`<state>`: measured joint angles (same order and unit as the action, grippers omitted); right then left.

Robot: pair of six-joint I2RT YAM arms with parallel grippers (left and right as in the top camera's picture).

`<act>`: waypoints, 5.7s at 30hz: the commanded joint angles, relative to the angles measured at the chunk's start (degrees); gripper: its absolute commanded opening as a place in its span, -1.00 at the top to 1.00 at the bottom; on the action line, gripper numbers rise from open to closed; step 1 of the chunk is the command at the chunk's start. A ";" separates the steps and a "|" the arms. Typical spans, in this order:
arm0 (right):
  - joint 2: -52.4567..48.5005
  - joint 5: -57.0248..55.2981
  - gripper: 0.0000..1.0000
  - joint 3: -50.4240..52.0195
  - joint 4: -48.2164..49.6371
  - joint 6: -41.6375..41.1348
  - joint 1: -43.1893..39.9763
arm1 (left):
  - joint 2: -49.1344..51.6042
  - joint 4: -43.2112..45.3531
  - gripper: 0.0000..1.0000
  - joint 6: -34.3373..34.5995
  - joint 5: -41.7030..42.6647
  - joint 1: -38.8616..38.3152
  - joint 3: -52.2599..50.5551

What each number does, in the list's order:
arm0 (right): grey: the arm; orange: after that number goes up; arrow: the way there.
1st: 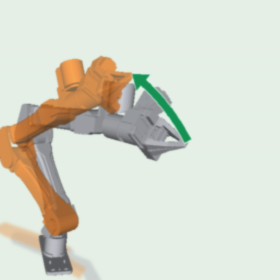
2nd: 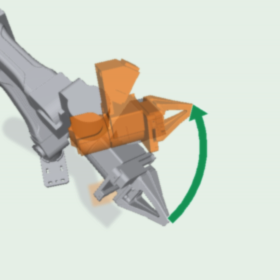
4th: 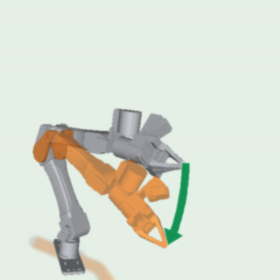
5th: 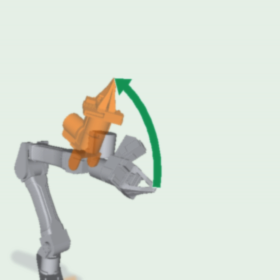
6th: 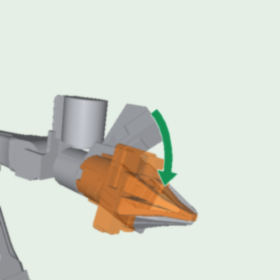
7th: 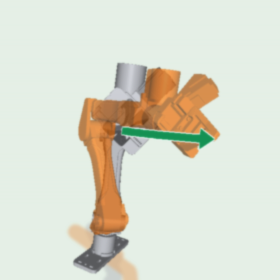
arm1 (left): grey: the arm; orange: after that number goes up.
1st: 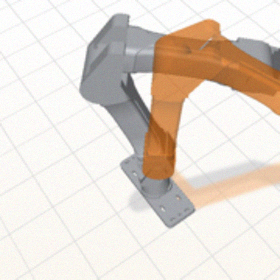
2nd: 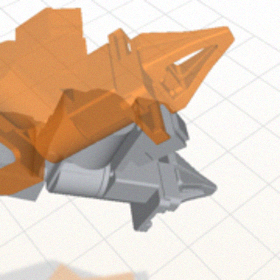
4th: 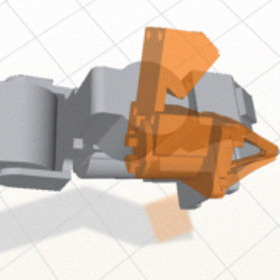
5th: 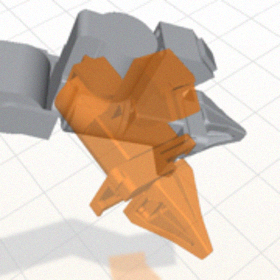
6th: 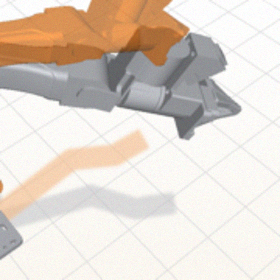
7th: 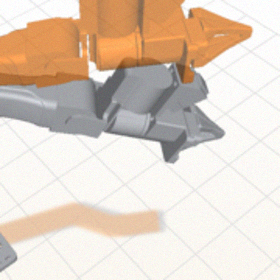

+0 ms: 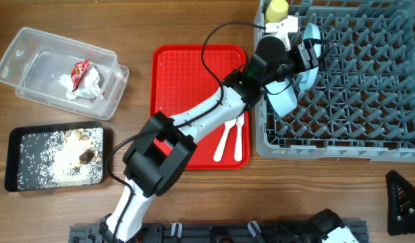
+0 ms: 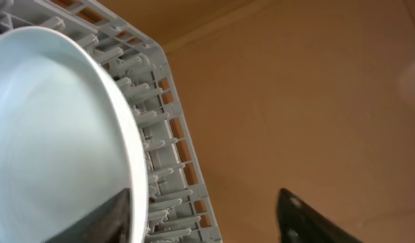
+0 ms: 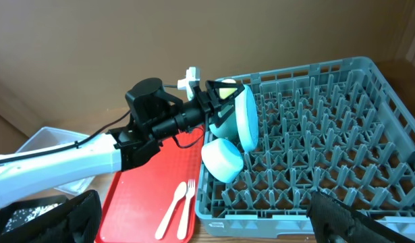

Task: Sort waste into correct bins and load items into the dishwasher rack

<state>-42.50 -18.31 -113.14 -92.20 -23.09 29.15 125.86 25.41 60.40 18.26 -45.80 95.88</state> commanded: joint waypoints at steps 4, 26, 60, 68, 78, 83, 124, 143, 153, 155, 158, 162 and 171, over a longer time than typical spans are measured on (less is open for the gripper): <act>-0.28 -1.07 -1.00 -0.37 0.09 0.63 -0.09 | 0.04 -4.96 -0.71 -3.02 3.58 0.96 1.70; -0.28 0.39 -1.00 -0.37 0.09 1.60 -0.09 | -18.01 -35.12 -1.00 -29.07 -4.48 6.45 1.70; -2.19 5.38 -0.99 11.91 4.50 3.61 -0.09 | -38.25 -93.94 -1.00 -50.90 -23.47 20.92 -2.19; -2.16 5.86 -0.99 11.98 2.99 4.07 -0.07 | -48.92 -88.91 -1.00 -45.42 -23.98 15.74 -17.77; -5.64 20.35 -0.68 25.05 13.38 3.89 -0.09 | -79.52 -88.91 -1.00 -39.82 -23.85 15.74 -28.87; -12.07 27.78 -0.55 34.05 19.82 3.15 -0.07 | -92.56 -90.88 -1.00 -39.50 -23.93 15.76 -28.87; -54.45 16.61 -0.53 54.73 59.78 -25.14 12.76 | -103.06 -96.17 -1.00 -39.32 -25.83 15.76 -28.85; -61.20 18.29 -0.15 54.73 63.80 -33.92 9.55 | -103.06 -95.67 -1.00 -39.34 -25.83 15.76 -28.85; -63.06 20.98 0.07 54.73 64.57 -33.90 8.22 | -103.06 -95.25 -1.00 -39.34 -25.83 15.76 -28.85; -63.17 20.98 0.26 54.73 64.59 -33.90 8.22 | -103.06 -94.99 -1.00 -39.34 -25.83 15.76 -28.85; -63.17 20.98 0.49 54.73 64.57 -33.90 8.22 | -103.06 -94.82 -1.00 -39.34 -25.83 15.76 -28.85; -63.17 20.96 0.61 54.73 64.57 -33.86 8.22 | -103.06 -94.84 -1.00 -39.34 -25.83 15.76 -28.85; -63.04 21.20 0.85 54.36 65.40 -31.50 8.22 | -103.06 -94.82 -1.00 -39.32 -25.83 15.76 -28.85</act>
<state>-104.05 2.20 -58.85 -27.31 -56.77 37.56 23.33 -69.84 20.51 -6.98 -30.02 67.40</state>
